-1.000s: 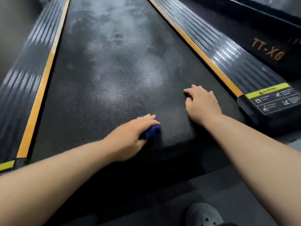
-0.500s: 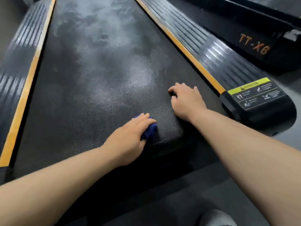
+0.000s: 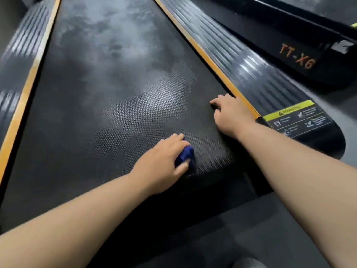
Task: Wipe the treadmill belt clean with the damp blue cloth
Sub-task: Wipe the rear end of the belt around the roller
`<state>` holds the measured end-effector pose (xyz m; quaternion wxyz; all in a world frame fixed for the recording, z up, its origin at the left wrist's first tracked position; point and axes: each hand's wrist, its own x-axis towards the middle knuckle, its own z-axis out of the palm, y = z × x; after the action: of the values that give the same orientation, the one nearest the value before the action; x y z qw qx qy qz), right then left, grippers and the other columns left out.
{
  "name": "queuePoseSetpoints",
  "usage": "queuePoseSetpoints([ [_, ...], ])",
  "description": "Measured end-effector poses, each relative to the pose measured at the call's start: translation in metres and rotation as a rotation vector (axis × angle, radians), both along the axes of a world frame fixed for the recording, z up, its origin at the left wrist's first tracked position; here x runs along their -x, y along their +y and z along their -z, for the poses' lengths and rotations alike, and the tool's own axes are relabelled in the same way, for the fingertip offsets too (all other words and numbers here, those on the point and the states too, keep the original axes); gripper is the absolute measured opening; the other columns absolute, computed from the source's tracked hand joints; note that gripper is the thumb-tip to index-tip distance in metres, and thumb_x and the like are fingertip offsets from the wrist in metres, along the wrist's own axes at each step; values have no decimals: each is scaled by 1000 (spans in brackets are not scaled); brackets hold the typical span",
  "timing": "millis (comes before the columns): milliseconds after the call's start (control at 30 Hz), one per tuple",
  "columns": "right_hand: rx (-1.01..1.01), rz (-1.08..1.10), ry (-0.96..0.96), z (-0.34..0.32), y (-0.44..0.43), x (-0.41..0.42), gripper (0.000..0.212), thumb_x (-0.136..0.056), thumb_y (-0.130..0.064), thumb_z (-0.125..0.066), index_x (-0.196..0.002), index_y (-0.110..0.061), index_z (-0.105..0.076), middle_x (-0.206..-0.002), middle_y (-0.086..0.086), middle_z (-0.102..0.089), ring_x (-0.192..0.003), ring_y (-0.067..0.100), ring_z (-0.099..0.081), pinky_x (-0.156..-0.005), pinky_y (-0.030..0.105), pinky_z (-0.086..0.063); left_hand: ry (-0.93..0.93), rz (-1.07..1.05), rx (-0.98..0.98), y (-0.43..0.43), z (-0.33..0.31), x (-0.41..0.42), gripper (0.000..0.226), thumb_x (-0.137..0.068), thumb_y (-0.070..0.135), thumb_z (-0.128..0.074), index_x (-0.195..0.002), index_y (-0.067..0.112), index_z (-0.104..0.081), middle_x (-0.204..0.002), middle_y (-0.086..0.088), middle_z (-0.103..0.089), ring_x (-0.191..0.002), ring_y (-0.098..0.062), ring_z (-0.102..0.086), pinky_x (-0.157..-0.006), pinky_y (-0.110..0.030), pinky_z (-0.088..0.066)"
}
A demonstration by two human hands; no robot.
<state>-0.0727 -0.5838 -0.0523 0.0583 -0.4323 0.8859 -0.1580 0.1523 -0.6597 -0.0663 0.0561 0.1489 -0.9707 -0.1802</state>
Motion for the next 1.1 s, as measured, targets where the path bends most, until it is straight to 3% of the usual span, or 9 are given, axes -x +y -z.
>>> queuePoseSetpoints([
  [200, -12, 100, 181, 2, 13, 10, 52, -87, -9, -41, -135, -26, -46, -153, 1, -29, -145, 22, -13, -117, 48, -3, -39, -336, 43, -40, -4, 79, 26, -93, 34, -45, -113, 20, -53, -134, -6, -46, -134, -32, -30, -107, -42, -26],
  [267, -16, 172, 196, 5, 25, 13, 59, -85, -7, -40, -140, -28, -39, -156, 2, -22, -146, 23, -11, -117, 48, -3, 27, -272, 22, -21, -6, 78, 25, -92, 33, -46, -111, 19, -56, -122, -3, -50, -124, -26, -40, -102, -39, -31],
  [433, -49, 237, 193, 7, 41, 17, 59, -86, -6, -38, -142, -27, -35, -156, 3, -23, -144, 23, -17, -117, 47, -12, 14, 176, 3, 21, -4, 47, 47, -95, 42, -46, -140, 30, -39, -156, 6, -21, -144, -12, -13, -118, -34, -11],
  [533, -52, 232, 164, 2, 43, 20, 56, -88, -6, -37, -140, -27, -38, -155, 0, -26, -144, 23, -19, -117, 48, -13, -57, 28, 150, -19, -7, 77, 50, -94, 44, -47, -142, 32, -37, -156, -1, -22, -143, -20, -19, -115, -39, -16],
  [633, -20, 234, 139, 3, 51, 22, 49, -93, -10, -37, -140, -24, -38, -154, 0, -28, -144, 24, -20, -117, 47, -14, -14, -200, 92, -23, -4, 93, 48, -94, 41, -49, -140, 40, -38, -152, -6, -25, -135, -28, -28, -108, -39, -28],
  [733, 20, 176, 96, 1, 61, 24, 43, -98, -17, -35, -140, -21, -39, -154, 2, -28, -144, 24, -19, -118, 44, -12, 48, 19, 120, 10, -4, 78, 47, -94, 35, -51, -139, 40, -40, -147, -1, -33, -134, -23, -32, -103, -35, -35],
  [867, 78, 111, 4, -6, 80, 29, 41, -99, -17, -35, -140, -21, -42, -154, 1, -31, -144, 18, -21, -116, 34, -13, -13, 282, 43, 21, -14, 56, 51, -96, 34, -47, -144, 32, -29, -152, 9, -28, -144, -12, -16, -116, -24, -10],
  [967, 86, 111, -14, -6, 88, 29, 42, -100, -19, -36, -141, -21, -43, -153, 0, -32, -143, 16, -22, -116, 33, -13, -123, 78, 6, -4, -14, 95, 42, -96, 35, -48, -135, 24, -37, -146, -1, -36, -143, -25, -20, -114, -37, -12],
  [1100, 146, 165, -2, 3, 85, 30, 40, -99, -21, -36, -137, -23, -47, -151, -2, -36, -142, 20, -26, -115, 38, -19, -3, -97, -37, 3, -8, 127, 30, -95, 29, -49, -122, 16, -46, -124, -5, -47, -126, -29, -37, -111, -42, -20],
])
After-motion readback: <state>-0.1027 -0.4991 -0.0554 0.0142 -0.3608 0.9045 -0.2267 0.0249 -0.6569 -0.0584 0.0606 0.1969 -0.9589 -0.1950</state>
